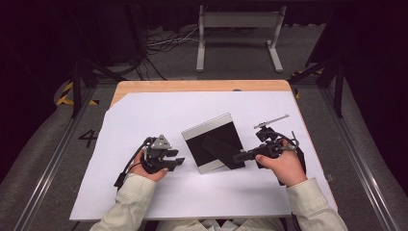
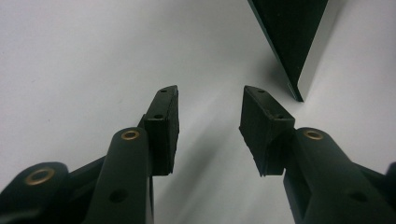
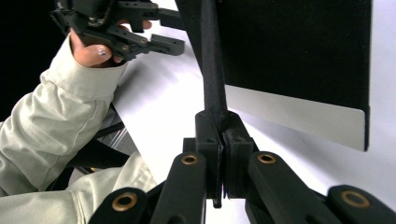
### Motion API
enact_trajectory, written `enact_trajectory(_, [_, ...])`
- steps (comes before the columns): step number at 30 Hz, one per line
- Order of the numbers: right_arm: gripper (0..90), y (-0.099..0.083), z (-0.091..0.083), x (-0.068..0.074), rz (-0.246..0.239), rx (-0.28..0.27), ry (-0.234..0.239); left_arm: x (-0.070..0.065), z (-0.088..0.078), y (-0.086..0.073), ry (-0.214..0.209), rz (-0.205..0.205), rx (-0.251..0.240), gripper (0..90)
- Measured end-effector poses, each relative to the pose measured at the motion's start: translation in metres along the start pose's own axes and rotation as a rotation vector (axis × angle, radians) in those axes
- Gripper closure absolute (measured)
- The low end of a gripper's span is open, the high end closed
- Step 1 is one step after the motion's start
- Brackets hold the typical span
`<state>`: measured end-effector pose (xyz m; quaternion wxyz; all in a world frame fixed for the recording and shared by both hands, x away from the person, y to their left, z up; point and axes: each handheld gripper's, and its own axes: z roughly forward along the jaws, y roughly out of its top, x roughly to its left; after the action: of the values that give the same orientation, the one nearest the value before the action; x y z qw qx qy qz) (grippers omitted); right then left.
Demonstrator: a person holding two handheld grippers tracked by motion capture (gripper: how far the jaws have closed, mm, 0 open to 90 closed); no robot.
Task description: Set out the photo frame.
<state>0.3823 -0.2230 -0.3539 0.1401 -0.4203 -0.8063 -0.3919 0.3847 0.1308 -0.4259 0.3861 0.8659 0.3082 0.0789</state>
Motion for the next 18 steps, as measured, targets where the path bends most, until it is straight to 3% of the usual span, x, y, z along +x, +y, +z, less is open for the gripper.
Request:
enact_trajectory(12, [88.1,0.000,0.002,0.019,-0.102,-0.077,-0.051,0.000,0.000,0.000,0.001,-0.001,0.001,57.7])
enact_trajectory(18, [88.1,0.000,0.000,0.020,-0.148,-0.131,-0.099,0.000,0.000,0.000,0.000,0.000,0.003,57.8])
